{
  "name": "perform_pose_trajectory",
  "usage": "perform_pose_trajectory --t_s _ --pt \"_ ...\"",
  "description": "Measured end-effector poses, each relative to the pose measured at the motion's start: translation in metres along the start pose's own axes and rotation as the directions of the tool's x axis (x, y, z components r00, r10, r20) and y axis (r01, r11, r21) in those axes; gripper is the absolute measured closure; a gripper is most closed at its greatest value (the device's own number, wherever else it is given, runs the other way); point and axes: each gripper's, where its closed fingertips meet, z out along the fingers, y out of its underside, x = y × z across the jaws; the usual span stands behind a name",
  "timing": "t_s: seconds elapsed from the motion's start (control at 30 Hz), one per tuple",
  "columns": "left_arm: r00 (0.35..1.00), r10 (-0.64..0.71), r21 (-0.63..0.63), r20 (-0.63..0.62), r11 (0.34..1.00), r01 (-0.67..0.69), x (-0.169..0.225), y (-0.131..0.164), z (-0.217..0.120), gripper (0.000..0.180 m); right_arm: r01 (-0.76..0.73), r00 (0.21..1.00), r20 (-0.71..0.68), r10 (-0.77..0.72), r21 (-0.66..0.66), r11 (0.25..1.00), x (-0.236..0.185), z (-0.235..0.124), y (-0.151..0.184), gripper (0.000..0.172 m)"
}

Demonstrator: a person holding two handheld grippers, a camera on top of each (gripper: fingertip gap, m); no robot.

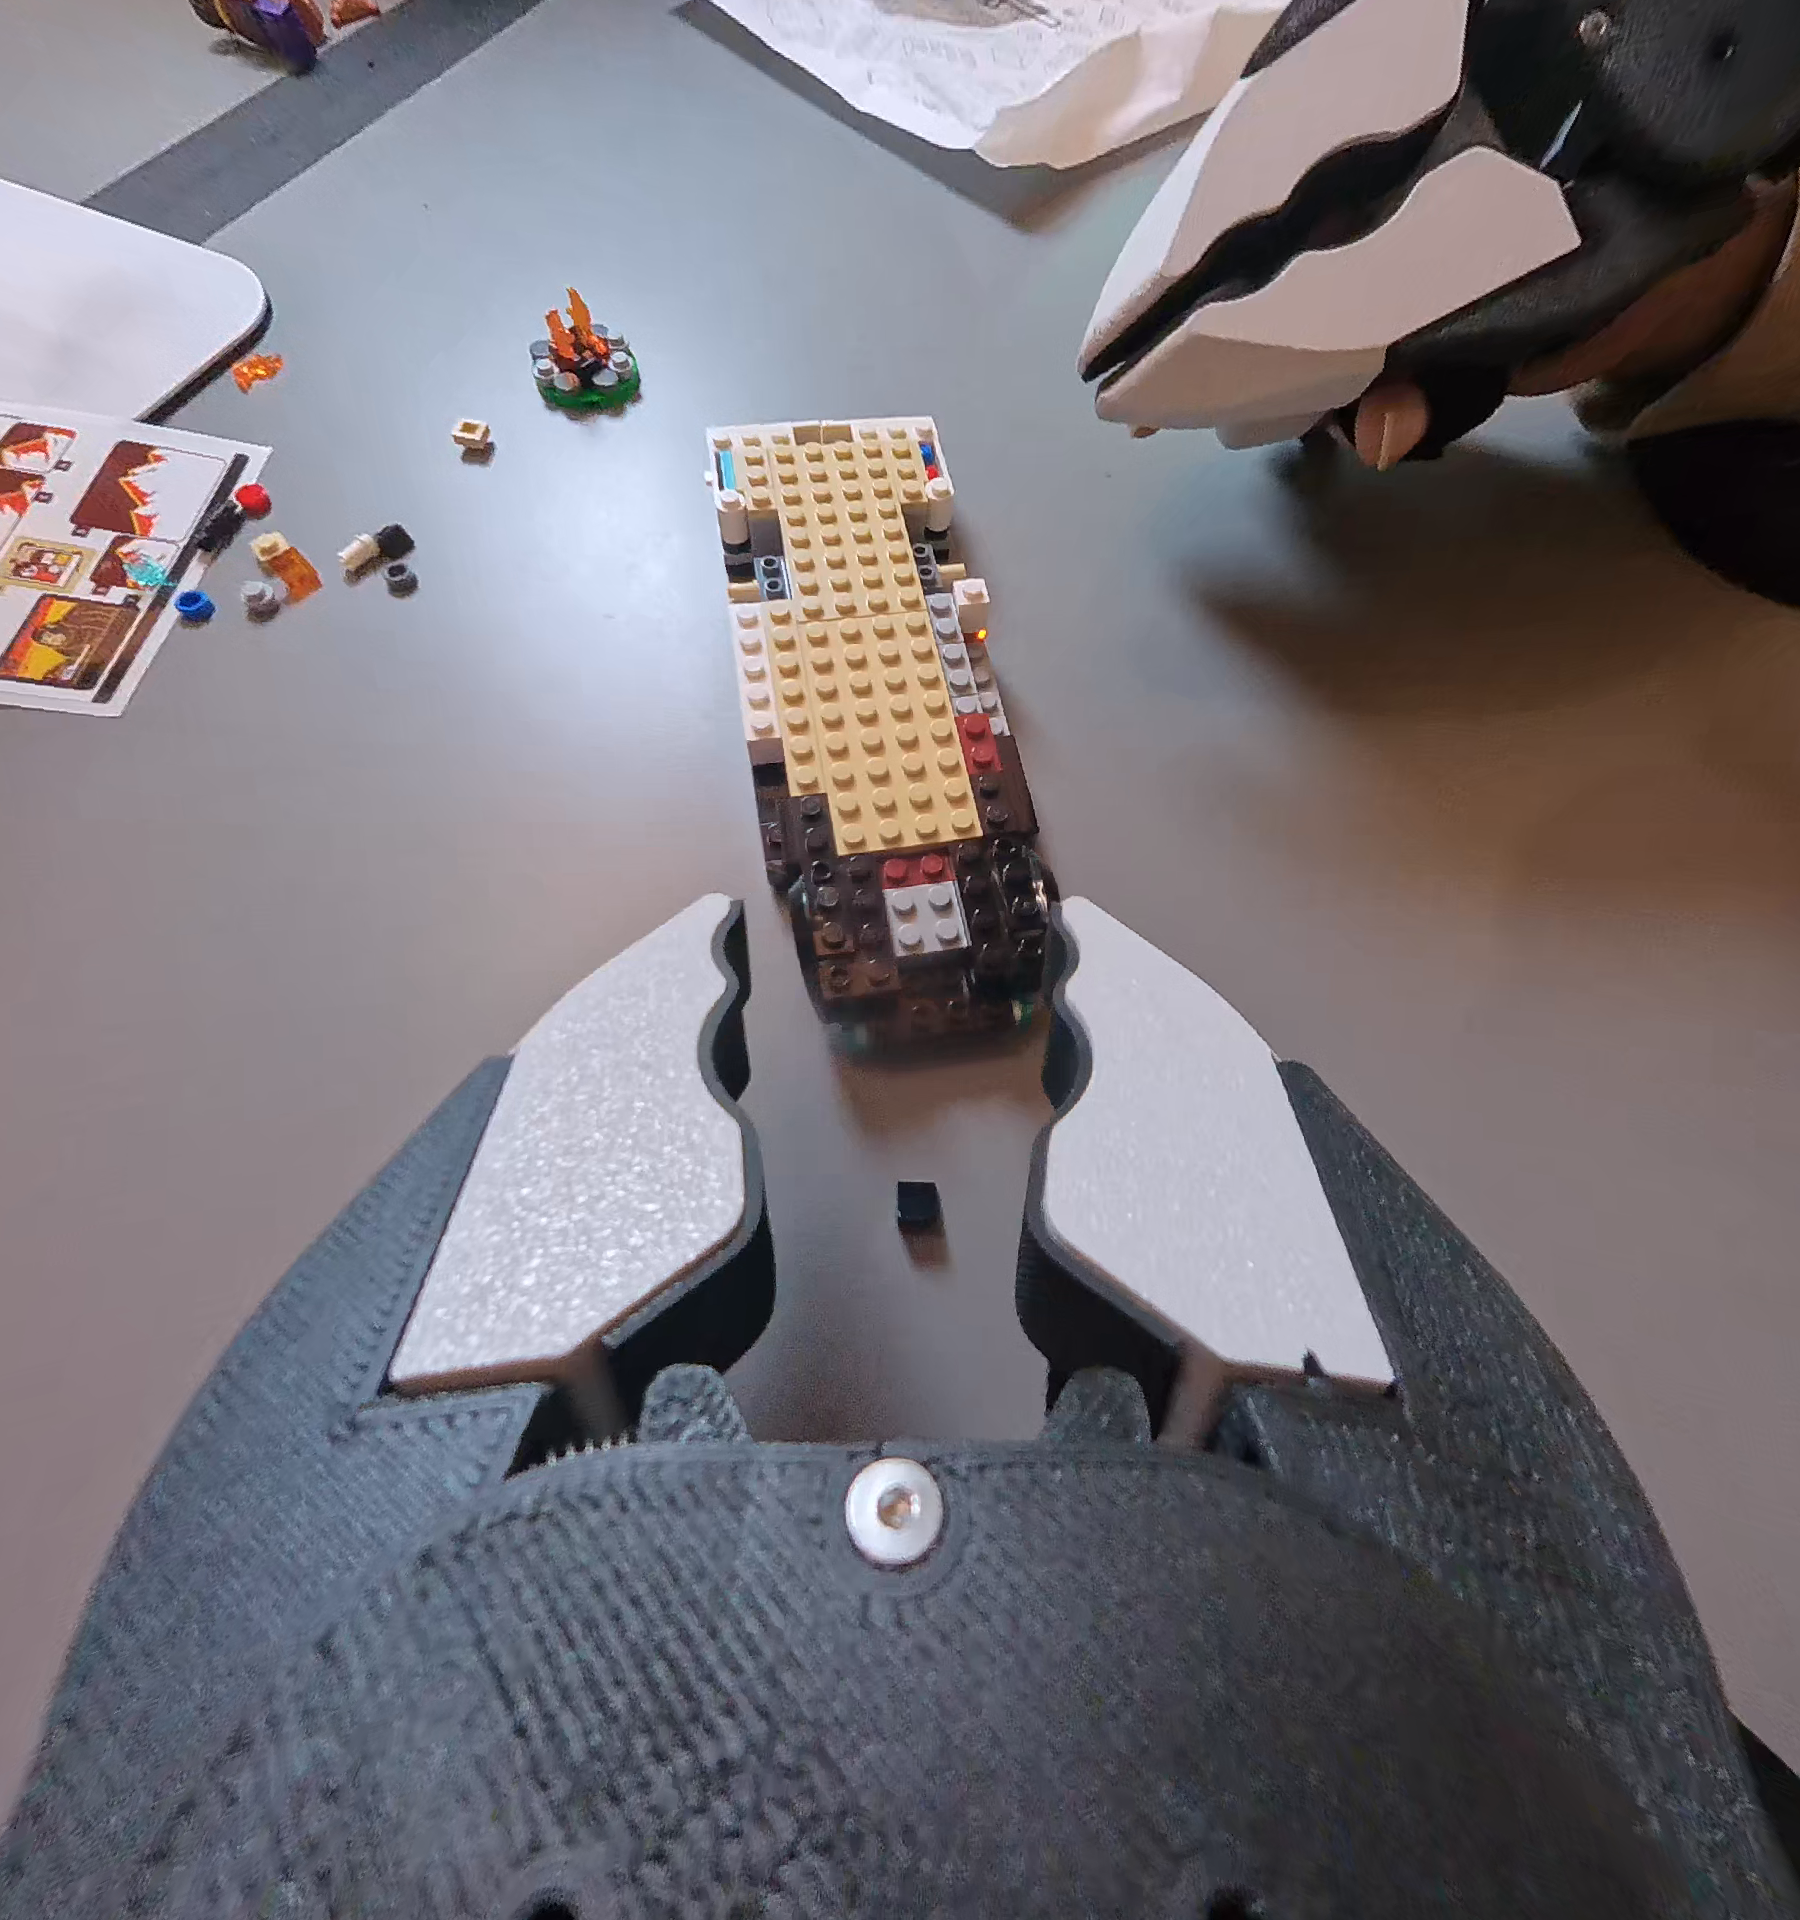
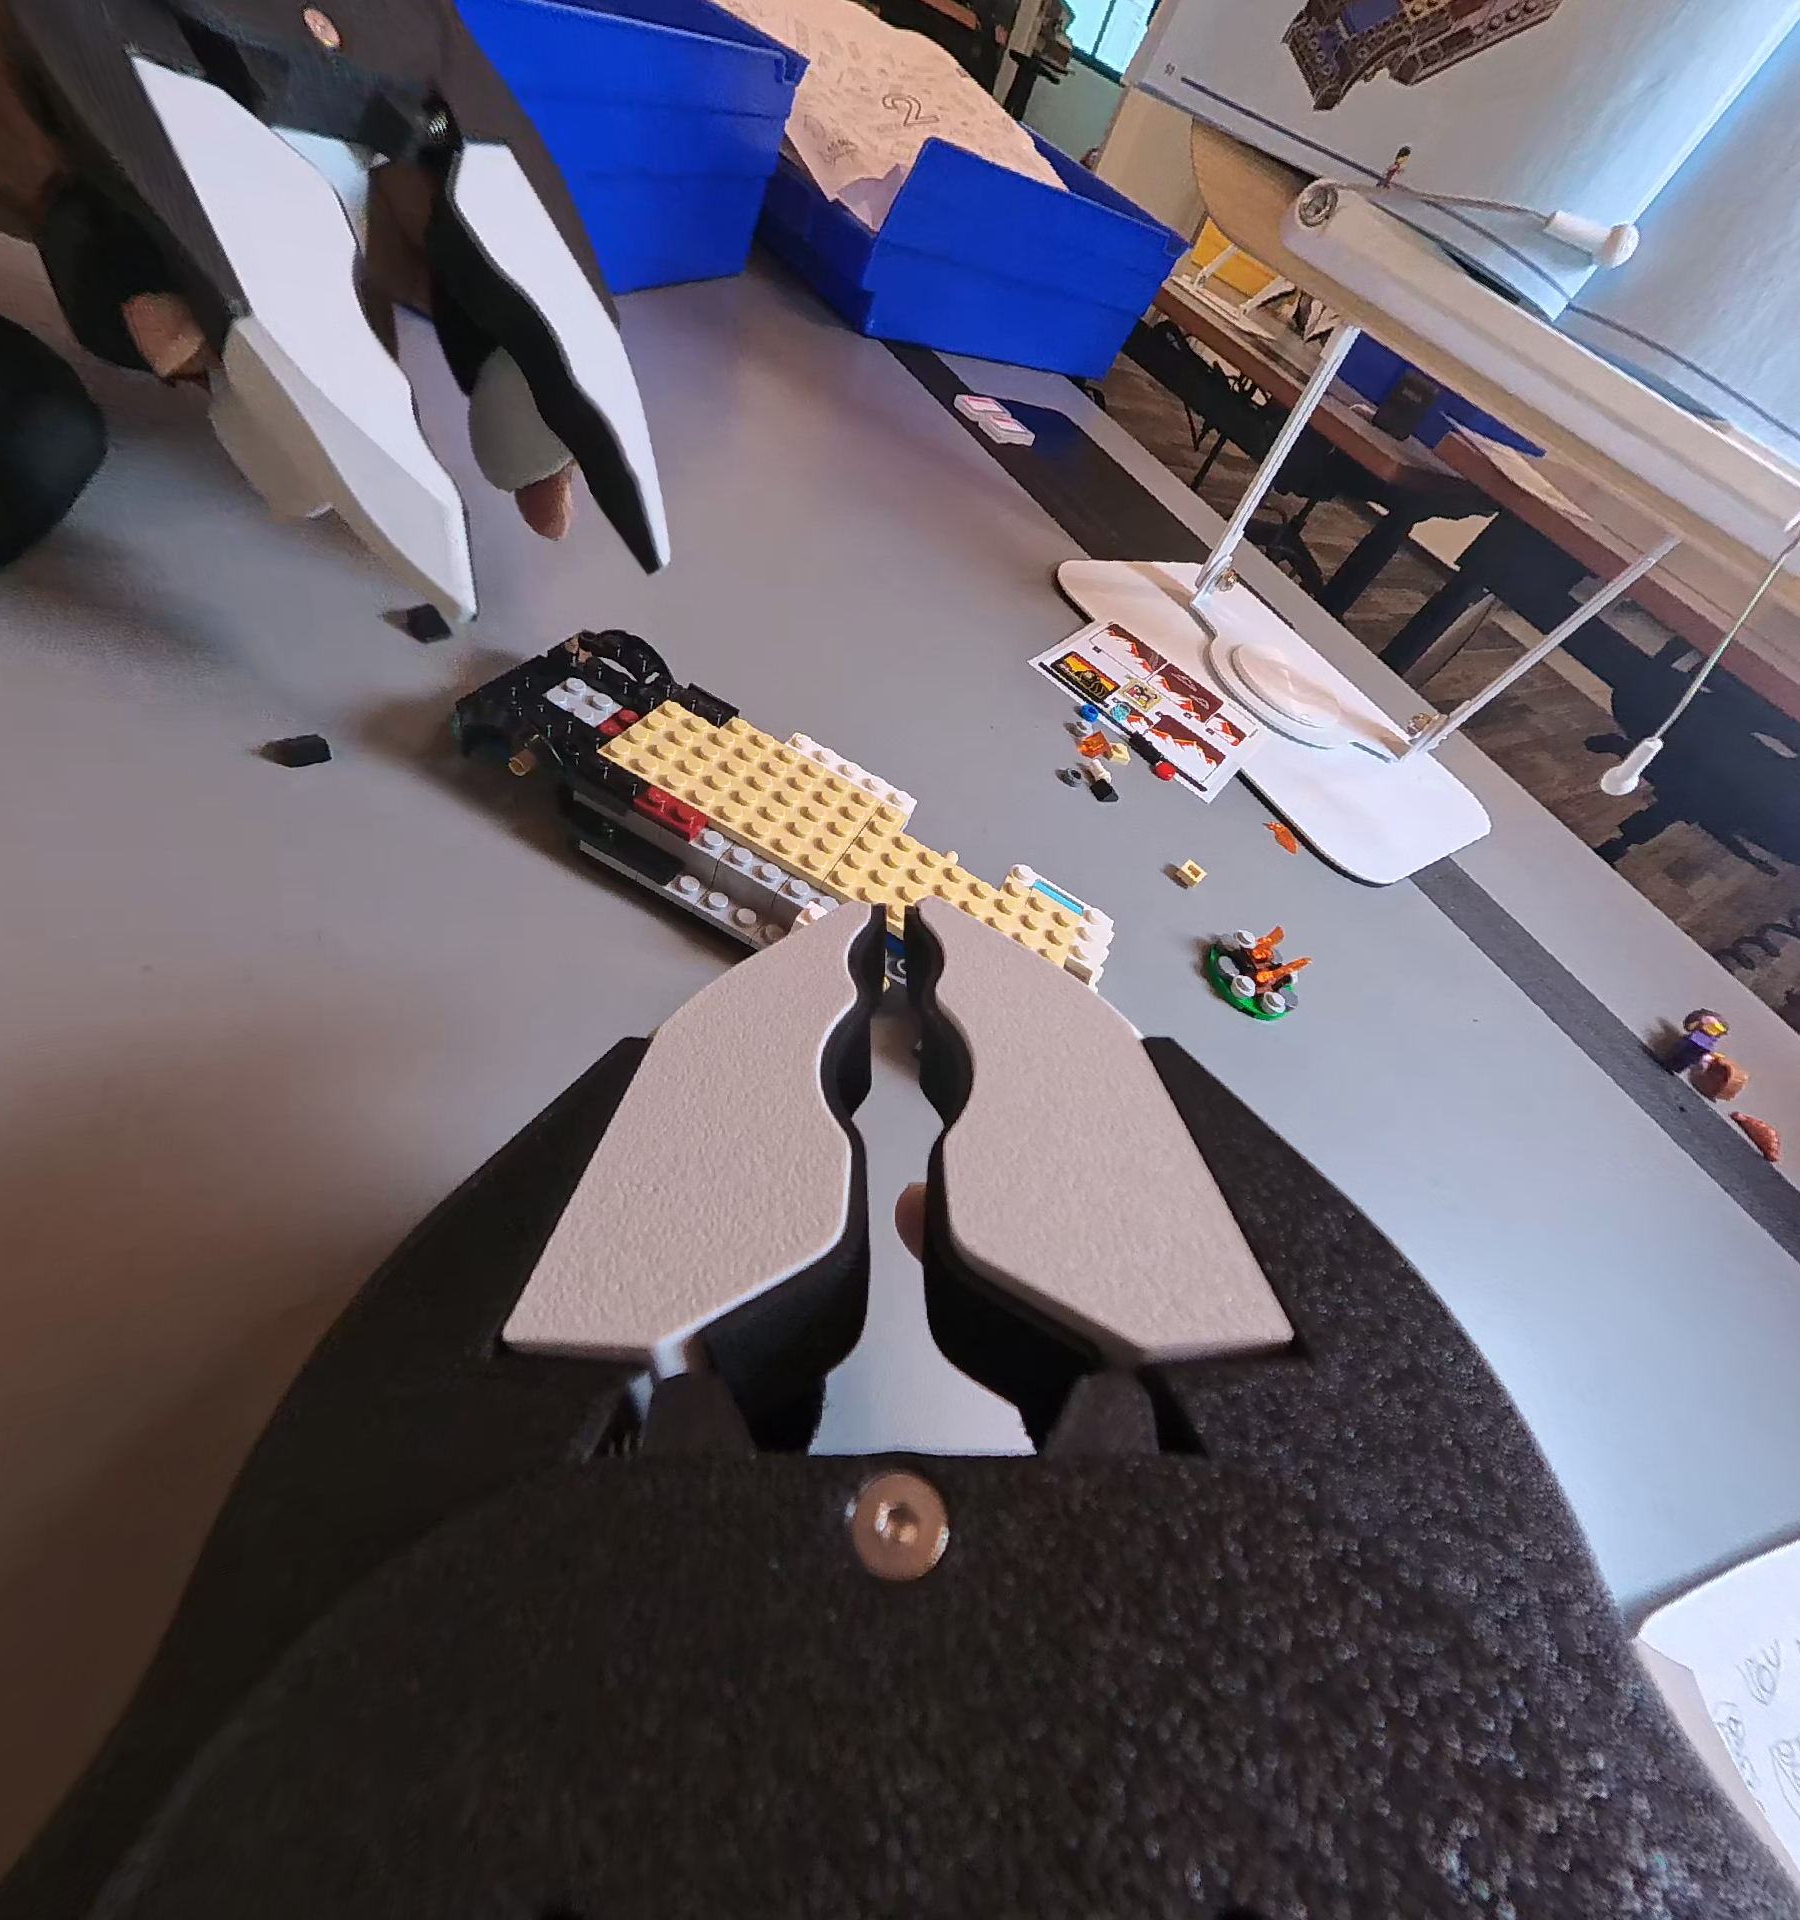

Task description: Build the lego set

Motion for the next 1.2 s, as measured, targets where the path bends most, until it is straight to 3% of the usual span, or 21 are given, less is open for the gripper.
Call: perform_pose_trajectory --t_s 0.33,0.7,0.8,0.87,0.93,1.03,1.2 --pt "0.998 0.052 -0.122 -0.023 0.991 -0.055 0.007 0.024 0.014 0.124 0.023 1.0 0.013 -0.023 -0.013 1.0 -0.005 0.001 0.001 0.169" --pt "0.996 0.091 -0.13 0.023 0.988 -0.087 0.005 0.025 0.021 0.123 0.044 0.999 0.018 -0.044 -0.022 0.999 -0.01 0.004 0.0 0.168" --pt "0.998 0.064 -0.126 0.004 0.99 -0.063 0.006 0.025 0.019 0.123 0.048 0.998 0.03 -0.048 -0.011 0.999 -0.013 0.006 -0.003 0.16" --pt "1.0 0.013 -0.116 -0.025 0.993 -0.016 0.008 0.022 0.018 0.123 0.112 0.993 0.041 -0.111 -0.023 0.993 -0.017 0.01 -0.006 0.143" --pt "0.997 -0.046 -0.1 -0.06 0.994 0.039 0.011 0.018 0.015 0.123 0.271 0.962 0.039 -0.27 -0.03 0.962 -0.023 0.013 -0.012 0.132" --pt "0.983 -0.137 -0.086 -0.125 0.988 0.127 0.015 0.013 0.012 0.123 0.541 0.84 0.104 -0.532 -0.087 0.837 -0.037 0.022 -0.011 0.116" --pt "0.939 -0.267 -0.083 -0.216 0.963 0.255 0.02 0.009 0.008 0.123 0.738 0.673 0.231 -0.703 -0.141 0.66 -0.042 0.044 -0.001 0.112"
